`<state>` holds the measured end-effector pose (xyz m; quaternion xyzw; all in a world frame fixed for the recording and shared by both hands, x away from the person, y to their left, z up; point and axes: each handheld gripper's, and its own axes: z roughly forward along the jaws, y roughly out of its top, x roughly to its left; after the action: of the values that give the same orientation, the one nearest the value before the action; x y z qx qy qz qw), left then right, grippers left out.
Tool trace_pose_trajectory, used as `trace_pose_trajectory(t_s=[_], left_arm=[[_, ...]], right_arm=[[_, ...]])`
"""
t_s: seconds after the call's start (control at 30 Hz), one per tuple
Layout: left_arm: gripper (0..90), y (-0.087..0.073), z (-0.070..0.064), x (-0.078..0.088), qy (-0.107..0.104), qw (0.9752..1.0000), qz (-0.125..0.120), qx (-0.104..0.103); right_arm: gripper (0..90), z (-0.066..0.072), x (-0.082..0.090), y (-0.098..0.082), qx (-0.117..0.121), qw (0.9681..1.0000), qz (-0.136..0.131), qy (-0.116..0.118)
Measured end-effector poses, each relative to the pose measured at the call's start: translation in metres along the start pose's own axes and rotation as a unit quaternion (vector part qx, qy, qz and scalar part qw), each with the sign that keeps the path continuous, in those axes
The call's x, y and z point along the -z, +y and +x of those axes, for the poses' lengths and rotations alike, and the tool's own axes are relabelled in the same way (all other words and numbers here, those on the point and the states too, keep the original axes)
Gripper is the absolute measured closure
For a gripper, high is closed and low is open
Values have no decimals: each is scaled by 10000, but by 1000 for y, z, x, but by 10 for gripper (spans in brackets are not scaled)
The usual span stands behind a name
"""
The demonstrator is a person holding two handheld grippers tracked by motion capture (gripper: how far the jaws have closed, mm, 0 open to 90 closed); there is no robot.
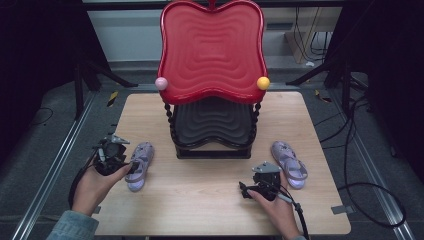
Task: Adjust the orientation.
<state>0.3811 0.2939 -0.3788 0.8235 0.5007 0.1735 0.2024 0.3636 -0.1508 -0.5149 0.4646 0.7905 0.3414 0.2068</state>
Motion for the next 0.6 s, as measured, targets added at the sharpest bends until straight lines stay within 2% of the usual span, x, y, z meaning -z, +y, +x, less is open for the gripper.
trace_pose_trajectory(t_s=[0.07, 0.1, 0.13, 0.23, 0.27, 0.3, 0.4, 0.5, 0.53, 0.6], left_arm=[[455, -1, 10, -6, -12, 9997, 247, 62], [455, -1, 10, -6, -12, 9997, 247, 62], [455, -2, 12, -10, 10, 9993, 382, 44], [471, -4, 17, -19, 11, 9983, 572, 71], [472, -6, 20, -26, -1, 9971, 764, 42], [473, -7, 20, -30, 12, 9965, 837, 45], [481, -9, 22, -36, 37, 9956, 929, 66], [531, -9, 26, -43, 32, 9945, 1036, 120], [544, -9, 29, -49, -22, 9933, 1143, 142], [579, -9, 30, -53, -80, 9925, 1207, 159]], right_arm=[[37, 0, 0, 0, 0, 10000, 10, -6], [37, 0, 0, 0, 0, 10000, 10, -6], [37, 0, 0, 0, 1, 10000, 10, -8], [37, 0, 0, 0, 0, 10000, 1, 0], [37, 0, 0, 0, 0, 10000, 3, -1], [37, 0, 0, 0, 1, 10000, 10, -7], [37, 0, 0, 0, 1, 10000, 11, -7], [37, 0, 0, 0, 3, 10000, 9, -5], [37, 0, 0, 0, 1, 10000, 10, -5], [37, 0, 0, 0, 6, 10000, 8, -2]])
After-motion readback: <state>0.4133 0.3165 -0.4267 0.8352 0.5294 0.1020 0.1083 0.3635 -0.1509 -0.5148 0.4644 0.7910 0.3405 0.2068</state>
